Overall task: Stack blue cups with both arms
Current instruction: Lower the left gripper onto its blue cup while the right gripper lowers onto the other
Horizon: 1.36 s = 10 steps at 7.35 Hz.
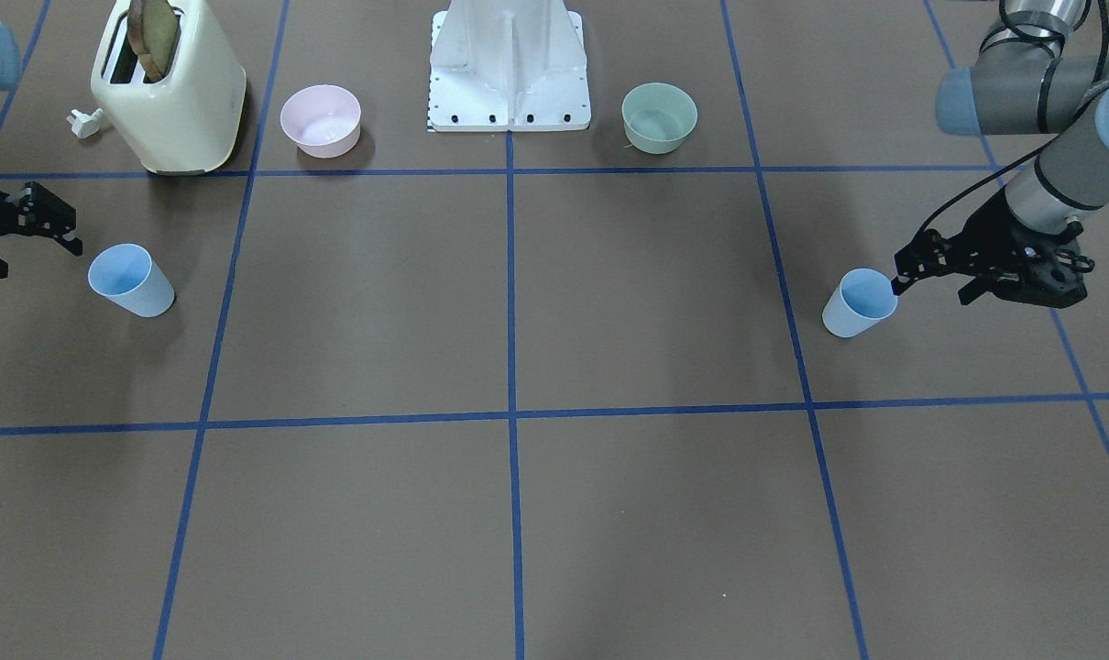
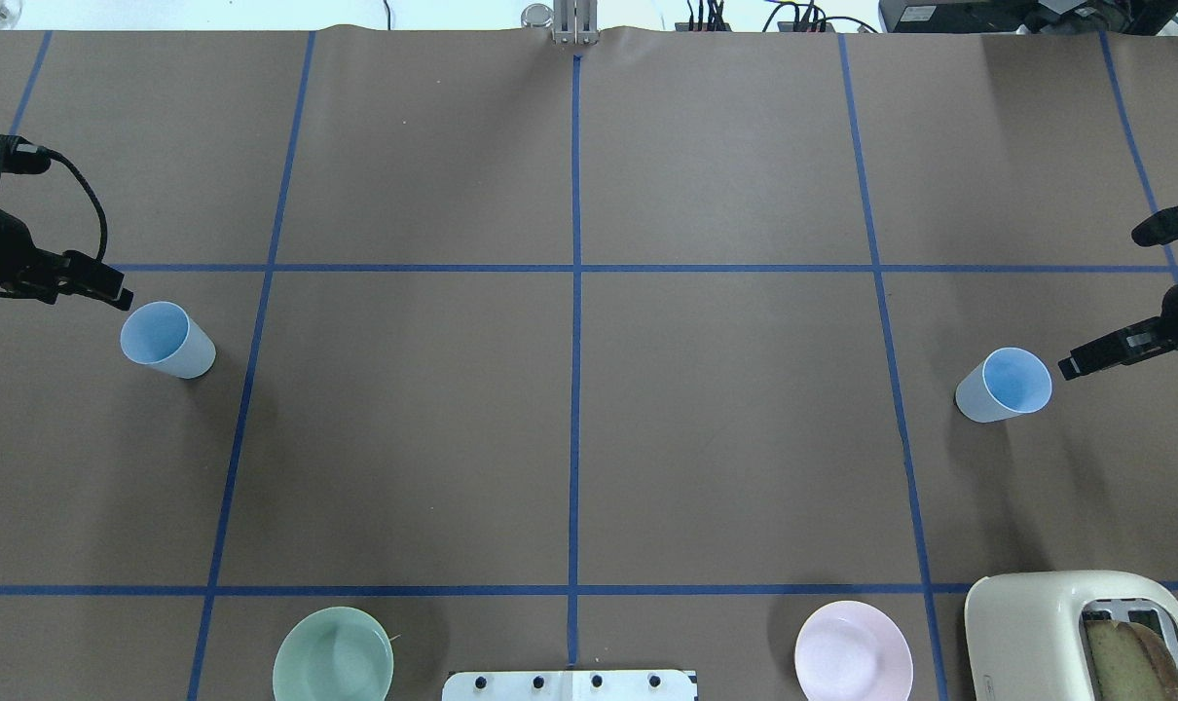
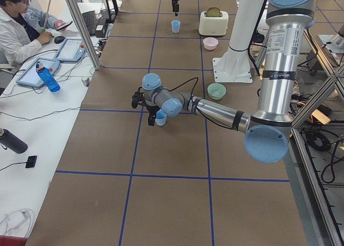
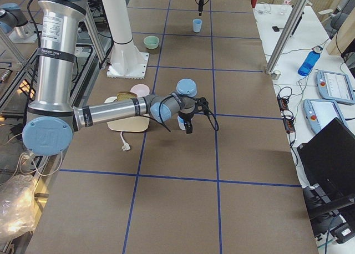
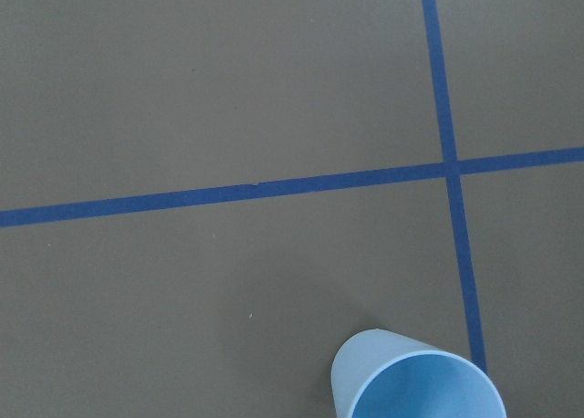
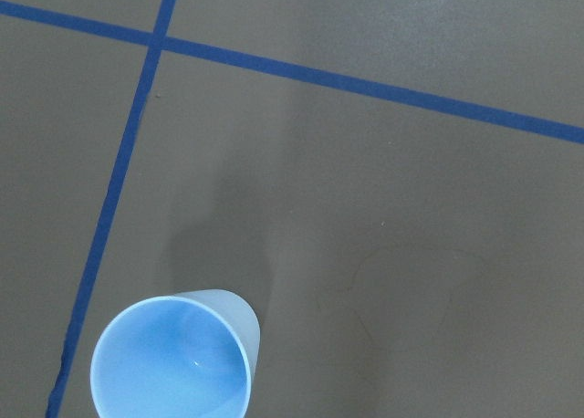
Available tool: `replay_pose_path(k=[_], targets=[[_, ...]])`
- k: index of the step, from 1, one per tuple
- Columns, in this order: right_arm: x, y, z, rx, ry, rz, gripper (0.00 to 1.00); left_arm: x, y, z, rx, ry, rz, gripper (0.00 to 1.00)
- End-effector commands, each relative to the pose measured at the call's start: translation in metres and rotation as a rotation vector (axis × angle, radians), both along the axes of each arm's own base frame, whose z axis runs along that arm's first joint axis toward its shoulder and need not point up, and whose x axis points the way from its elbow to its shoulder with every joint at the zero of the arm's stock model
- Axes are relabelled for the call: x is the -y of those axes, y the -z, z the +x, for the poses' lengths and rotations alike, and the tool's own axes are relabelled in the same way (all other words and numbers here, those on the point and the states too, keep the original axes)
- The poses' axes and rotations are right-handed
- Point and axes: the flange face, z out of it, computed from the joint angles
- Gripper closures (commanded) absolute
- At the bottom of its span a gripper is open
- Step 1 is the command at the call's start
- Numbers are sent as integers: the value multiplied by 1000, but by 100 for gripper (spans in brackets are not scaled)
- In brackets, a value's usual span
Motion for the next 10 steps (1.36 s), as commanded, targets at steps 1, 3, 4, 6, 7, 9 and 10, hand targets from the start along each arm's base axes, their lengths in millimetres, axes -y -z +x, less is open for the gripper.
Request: replay_pose_path(k=[1, 3, 4, 6, 7, 9, 10], targets=[[-5, 0, -15, -3, 30, 1, 6, -5, -6, 13, 20, -15, 1, 3], [-5, -4, -20, -7, 37, -4, 6, -8, -15, 25, 31, -31, -13, 4], [3, -5, -30, -8, 48, -2, 7, -8, -23, 26, 39, -34, -22, 5], [10, 2, -39, -9, 50, 16, 12, -7, -21, 28, 37, -34, -22, 9], [11, 4, -39, -8, 50, 18, 14, -6, -21, 29, 37, -36, -22, 10], [11, 2, -41, -12, 57, 17, 20, -6, -22, 29, 38, -36, -23, 12], [17, 0, -45, -14, 57, 17, 20, -8, -22, 34, 37, -45, -25, 14]])
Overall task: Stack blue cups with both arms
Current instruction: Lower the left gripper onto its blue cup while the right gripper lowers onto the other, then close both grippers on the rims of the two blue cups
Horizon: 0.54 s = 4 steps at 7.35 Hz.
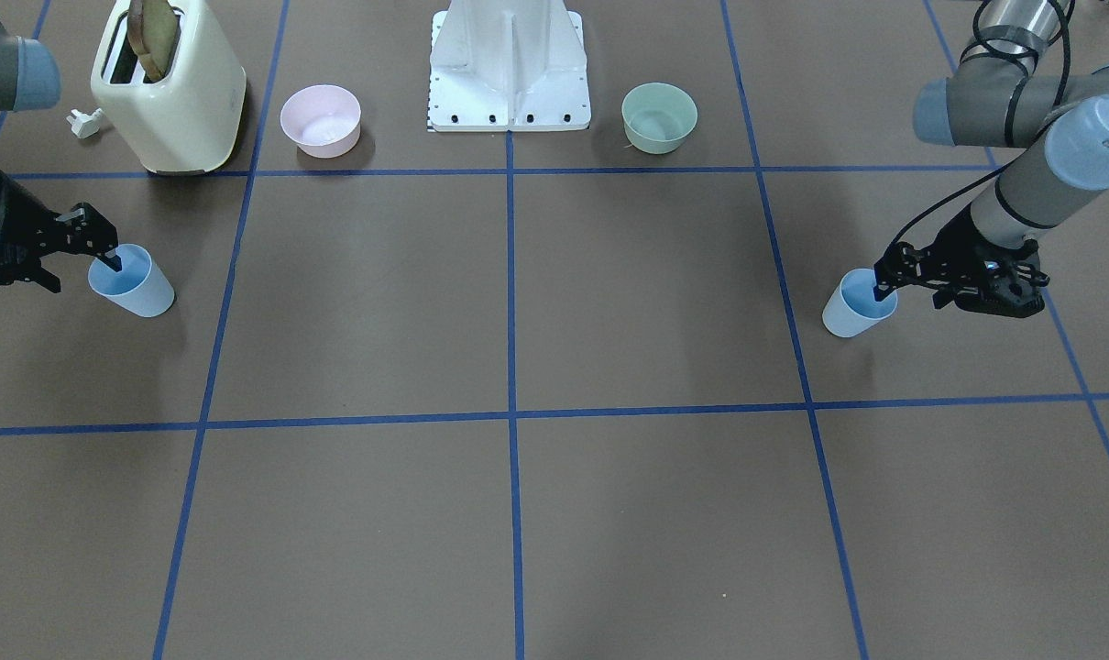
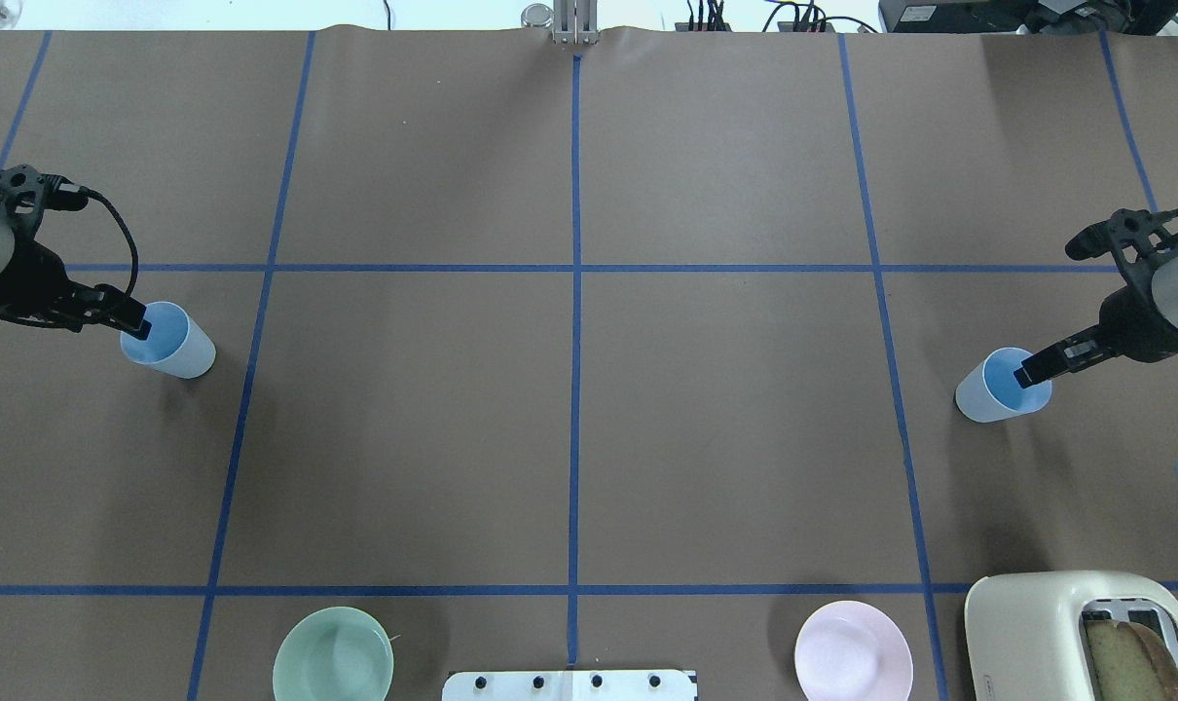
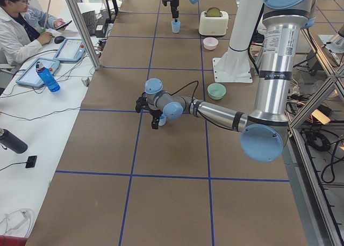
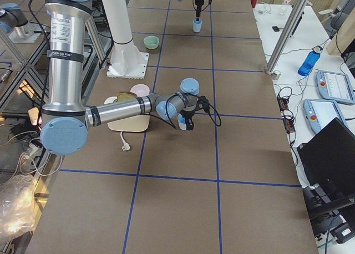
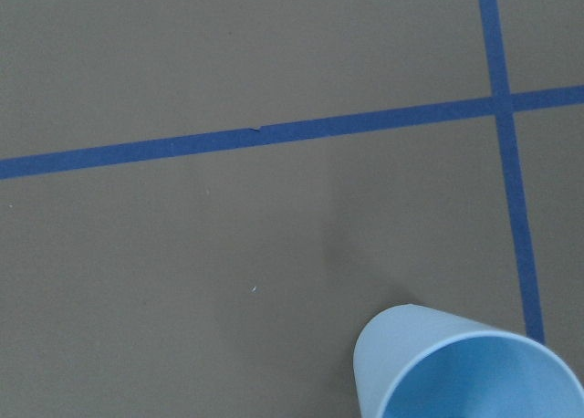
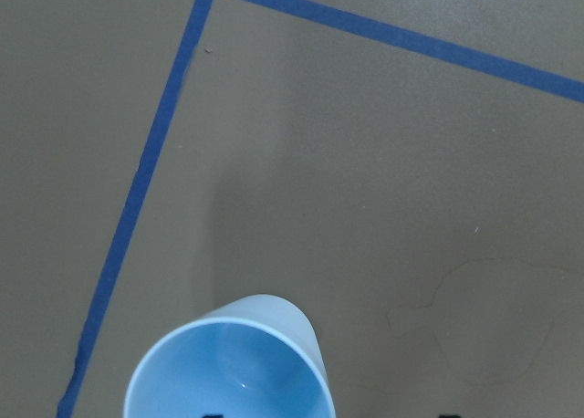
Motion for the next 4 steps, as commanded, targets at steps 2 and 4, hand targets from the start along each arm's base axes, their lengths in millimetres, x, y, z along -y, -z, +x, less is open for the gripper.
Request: replay_pose_path(k=[2, 4], targets=[[9, -3, -6, -5, 0, -2, 20, 0, -2, 7, 2, -9, -7, 21], [8, -3, -8, -5, 5, -2, 28, 1, 7, 11, -15, 24, -44, 43]])
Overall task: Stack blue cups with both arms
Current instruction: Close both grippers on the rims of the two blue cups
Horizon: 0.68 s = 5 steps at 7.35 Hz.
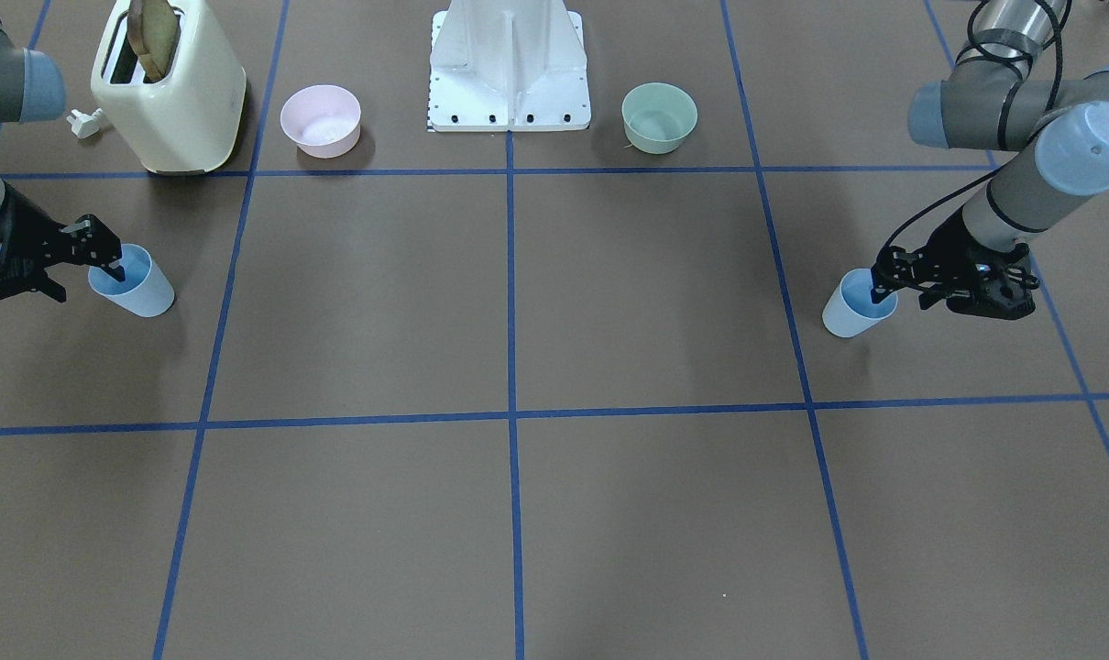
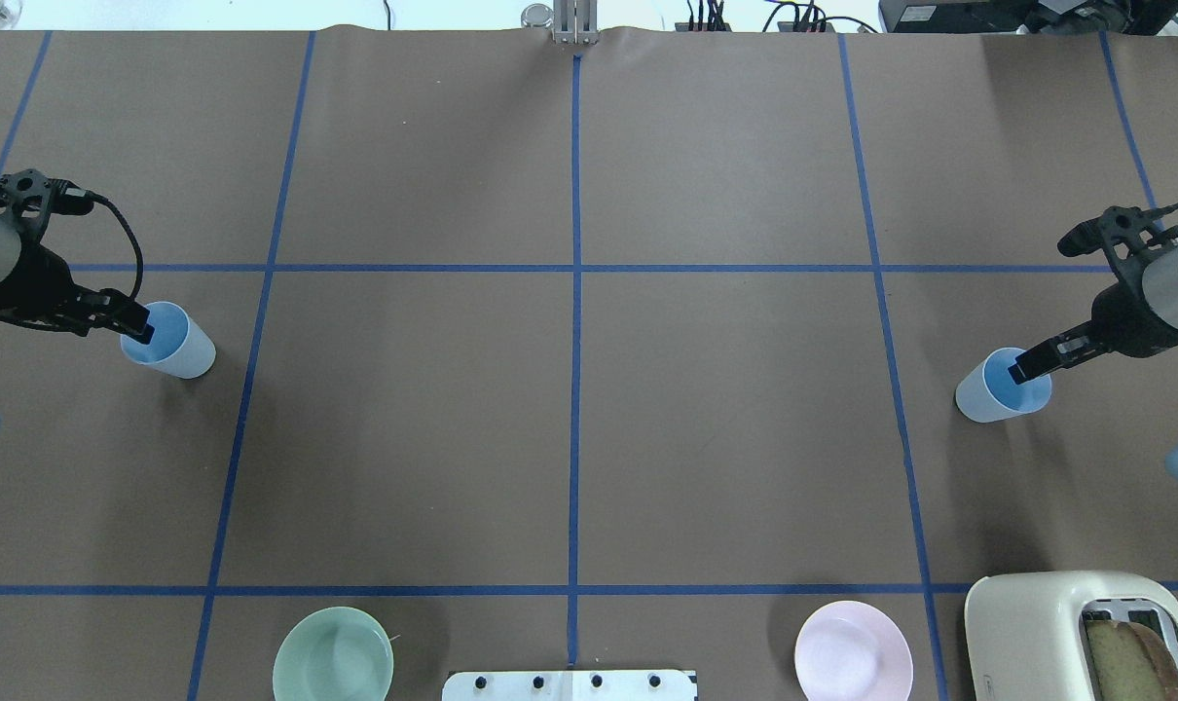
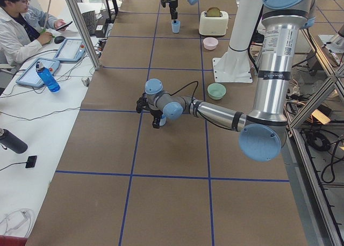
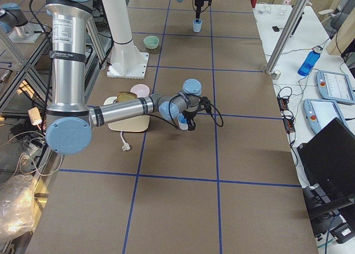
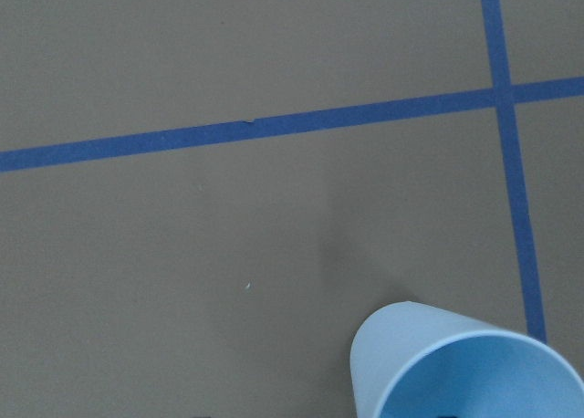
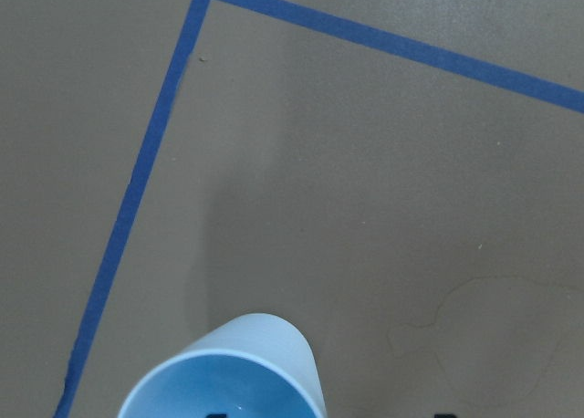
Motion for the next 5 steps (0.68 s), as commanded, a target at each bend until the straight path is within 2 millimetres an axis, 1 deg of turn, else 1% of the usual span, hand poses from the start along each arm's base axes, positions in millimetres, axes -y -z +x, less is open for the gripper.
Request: replay_pose_path(k=[1, 2, 3, 4, 5], targets=[[-2, -1, -5, -2, 13, -1, 33, 1, 7, 5, -10, 17, -21, 54], [-4, -3, -7, -4, 17, -4, 42, 1, 6, 6, -9, 16, -21, 68], [-5, -3, -7, -4, 19, -4, 52, 1, 7, 6, -11, 15, -20, 71], [-5, -4, -8, -9, 20, -1, 62, 1, 9, 5, -13, 18, -19, 77], [-5, -3, -9, -10, 21, 3, 74, 0, 10, 5, -15, 29, -31, 85]])
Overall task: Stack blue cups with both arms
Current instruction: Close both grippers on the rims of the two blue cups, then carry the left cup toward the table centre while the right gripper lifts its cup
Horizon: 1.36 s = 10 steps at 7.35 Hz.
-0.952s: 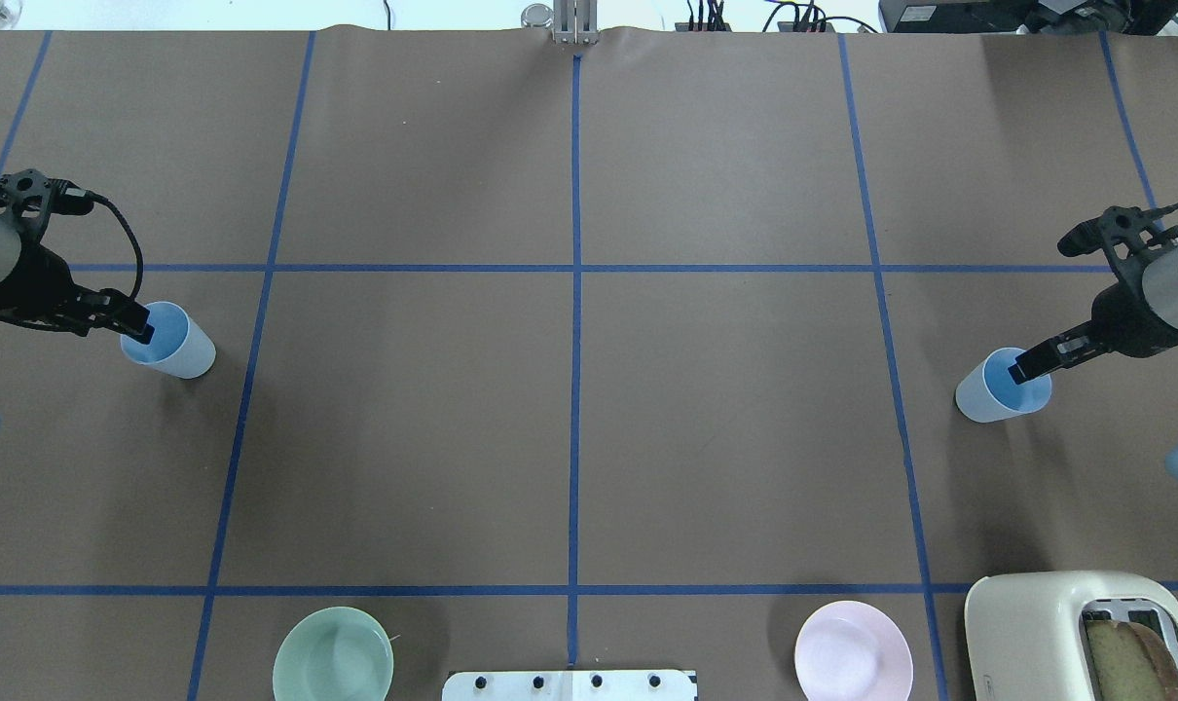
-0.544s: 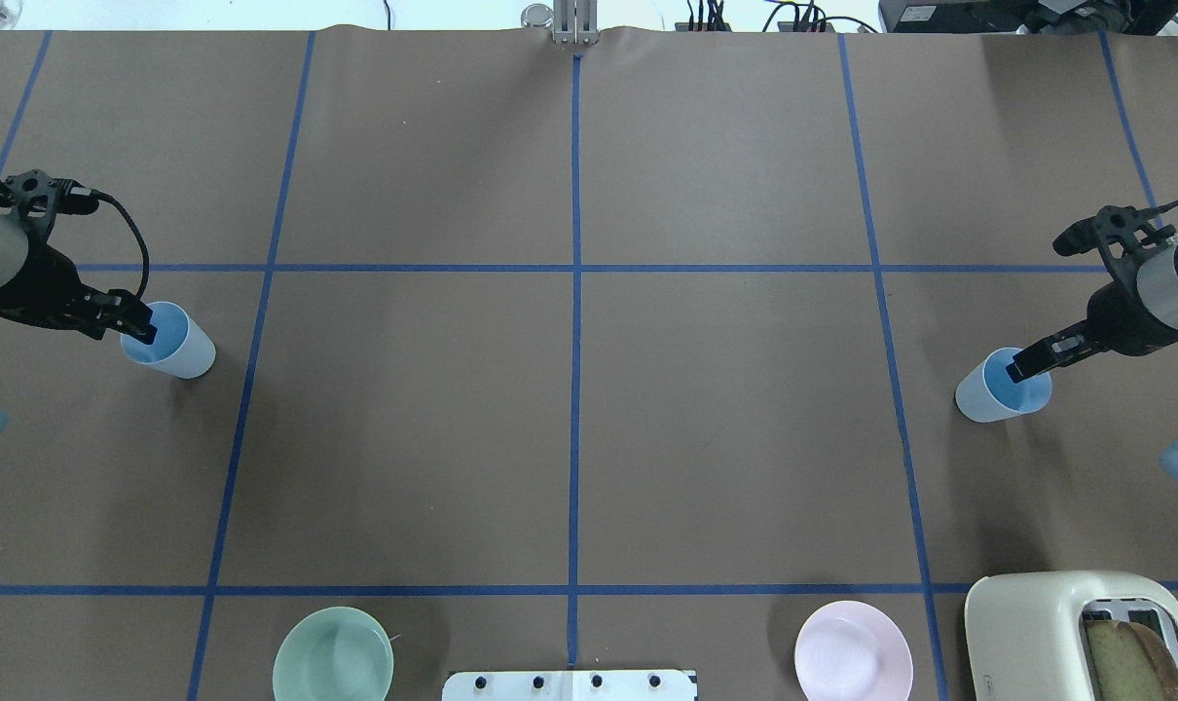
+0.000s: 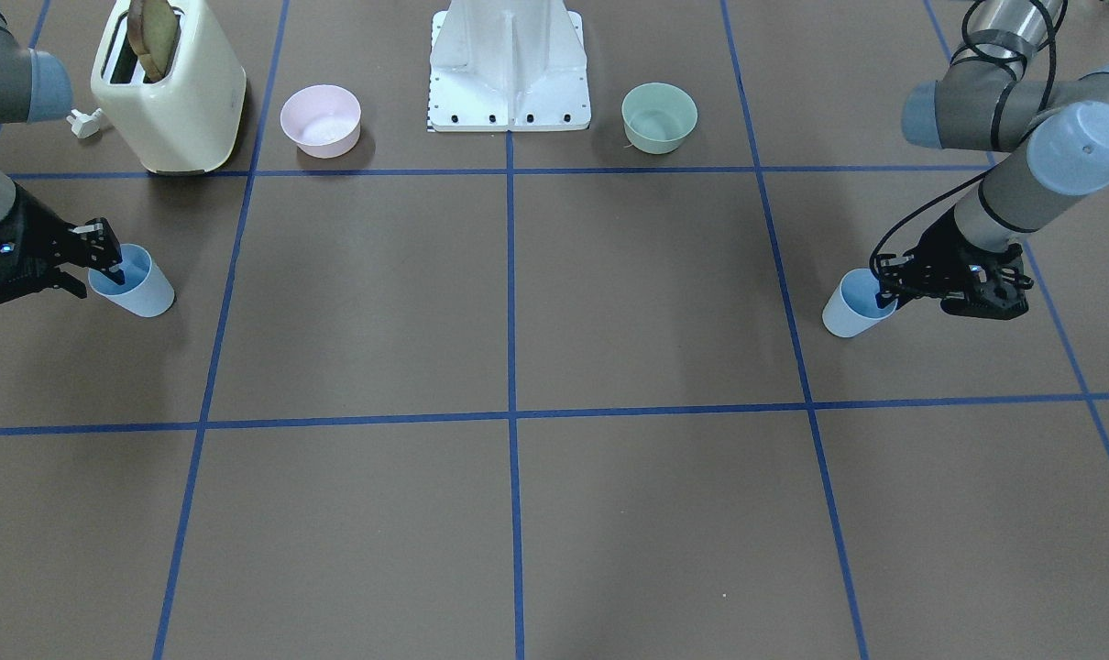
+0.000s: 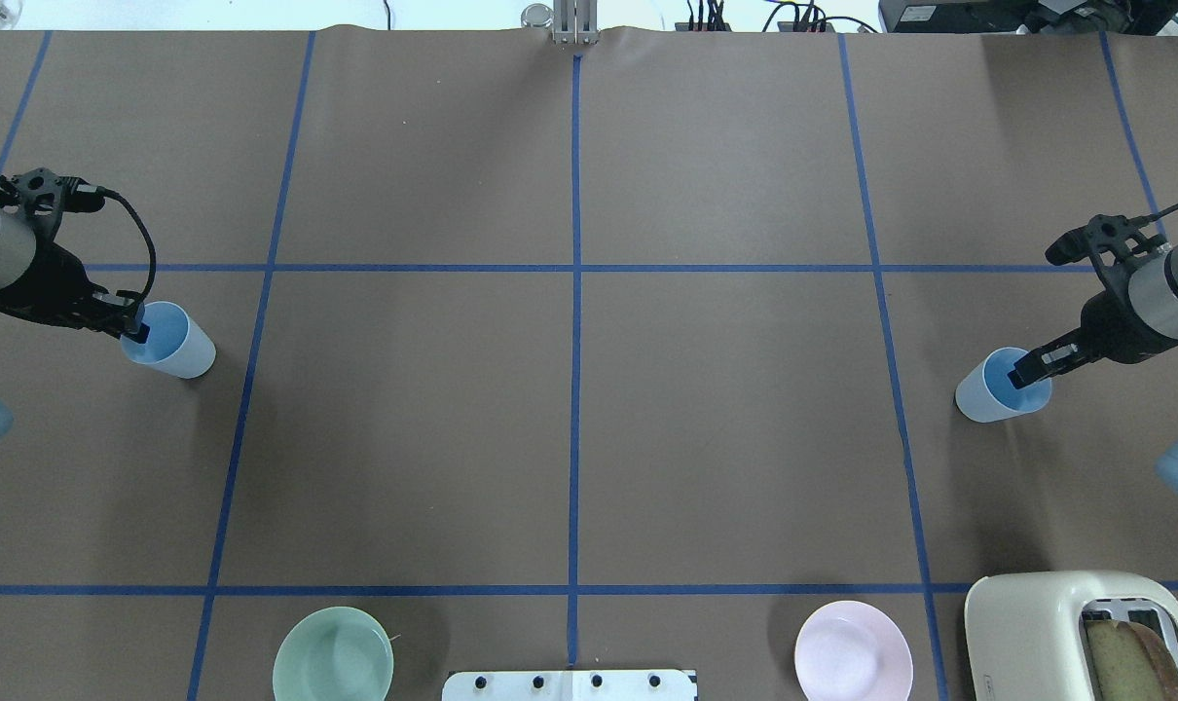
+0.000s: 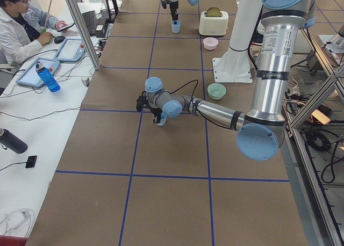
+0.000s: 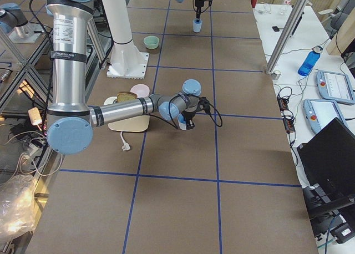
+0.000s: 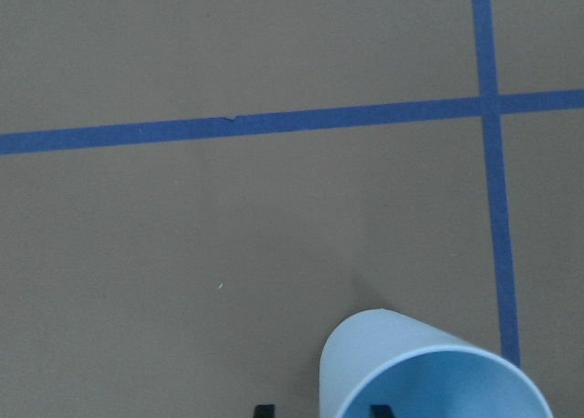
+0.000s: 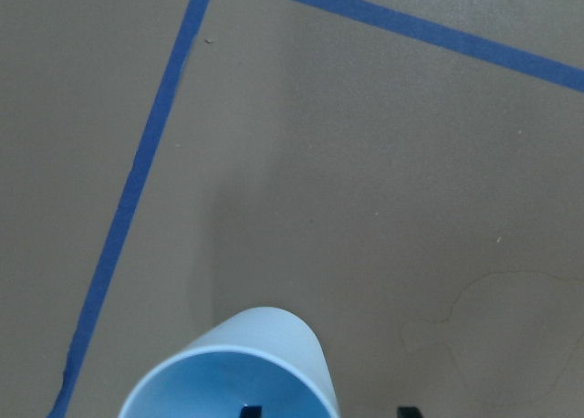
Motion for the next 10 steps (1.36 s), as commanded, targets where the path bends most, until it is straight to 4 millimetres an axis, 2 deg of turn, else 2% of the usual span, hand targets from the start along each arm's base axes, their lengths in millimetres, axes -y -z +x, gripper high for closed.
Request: replay_pose_path(k=[1, 2, 5, 6, 8, 9, 10], targets=[[0, 0, 0, -3, 0, 4, 86, 0, 6, 0, -8, 28, -25, 91], [-1, -1, 0, -4, 0, 3, 87, -1, 11, -1, -14, 42, -32, 99], [-1, -2, 0, -7, 3, 2, 90, -2, 20, -1, -32, 75, -56, 100], [0, -2, 1, -14, -5, 2, 90, 4, 31, 3, -42, 82, -54, 100], [2, -6, 4, -35, -18, 14, 91, 19, 64, 15, -78, 143, -100, 100], [1, -5, 4, -31, -14, 12, 91, 23, 82, 27, -83, 142, -111, 100], [3, -5, 6, -29, -15, 13, 91, 34, 113, 42, -84, 150, -132, 100]])
